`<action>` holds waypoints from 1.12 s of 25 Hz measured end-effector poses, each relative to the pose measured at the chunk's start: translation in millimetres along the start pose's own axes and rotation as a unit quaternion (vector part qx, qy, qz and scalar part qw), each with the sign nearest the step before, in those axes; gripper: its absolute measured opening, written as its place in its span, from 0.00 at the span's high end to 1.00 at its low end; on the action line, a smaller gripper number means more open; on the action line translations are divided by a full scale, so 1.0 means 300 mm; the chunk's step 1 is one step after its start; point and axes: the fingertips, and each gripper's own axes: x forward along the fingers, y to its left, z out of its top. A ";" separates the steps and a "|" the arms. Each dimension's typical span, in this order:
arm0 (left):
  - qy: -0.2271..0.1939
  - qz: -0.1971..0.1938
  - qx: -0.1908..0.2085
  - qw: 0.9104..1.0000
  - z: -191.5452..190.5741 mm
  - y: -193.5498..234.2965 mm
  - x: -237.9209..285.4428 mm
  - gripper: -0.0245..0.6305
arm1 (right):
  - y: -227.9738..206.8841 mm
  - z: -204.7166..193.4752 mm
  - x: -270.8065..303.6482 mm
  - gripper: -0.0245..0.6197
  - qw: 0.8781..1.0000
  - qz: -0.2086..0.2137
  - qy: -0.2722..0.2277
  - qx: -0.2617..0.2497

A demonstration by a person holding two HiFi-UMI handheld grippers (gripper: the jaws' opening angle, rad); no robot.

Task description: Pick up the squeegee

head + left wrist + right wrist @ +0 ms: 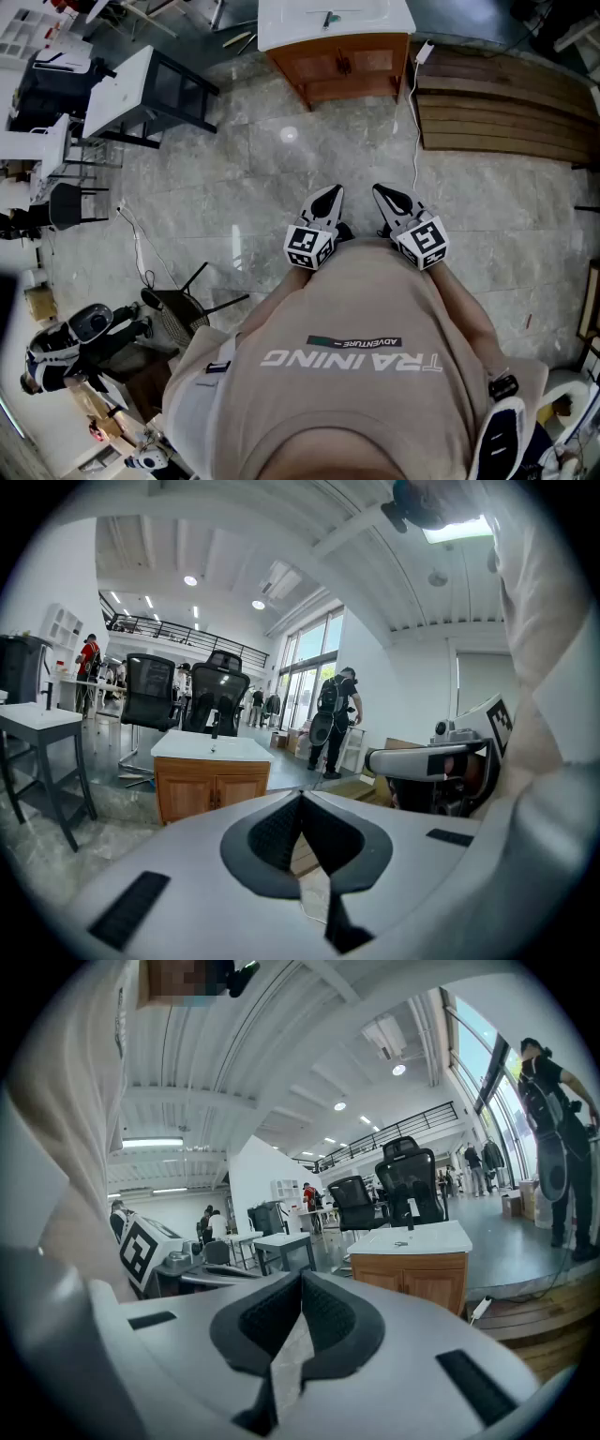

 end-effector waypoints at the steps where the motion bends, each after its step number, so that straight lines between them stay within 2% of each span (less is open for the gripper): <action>1: -0.002 -0.002 0.003 1.000 0.004 0.003 0.013 0.95 | -0.021 0.000 0.006 0.91 1.000 -0.002 -0.003 0.001; 6: -0.004 -0.003 0.008 1.000 0.023 -0.005 0.058 0.95 | -0.067 0.001 0.008 0.91 1.000 -0.002 -0.015 0.010; 18: -0.042 0.024 0.042 0.998 0.196 -0.077 0.175 0.95 | -0.147 0.078 0.014 0.91 0.999 0.031 -0.022 -0.028; 23: -0.039 0.018 0.050 0.998 0.211 -0.101 0.221 0.95 | -0.190 0.105 -0.005 0.91 0.999 0.015 -0.027 -0.015; 28: -0.043 0.015 0.040 0.998 0.254 -0.074 0.254 0.95 | -0.232 0.143 0.027 0.91 1.000 0.002 -0.021 -0.017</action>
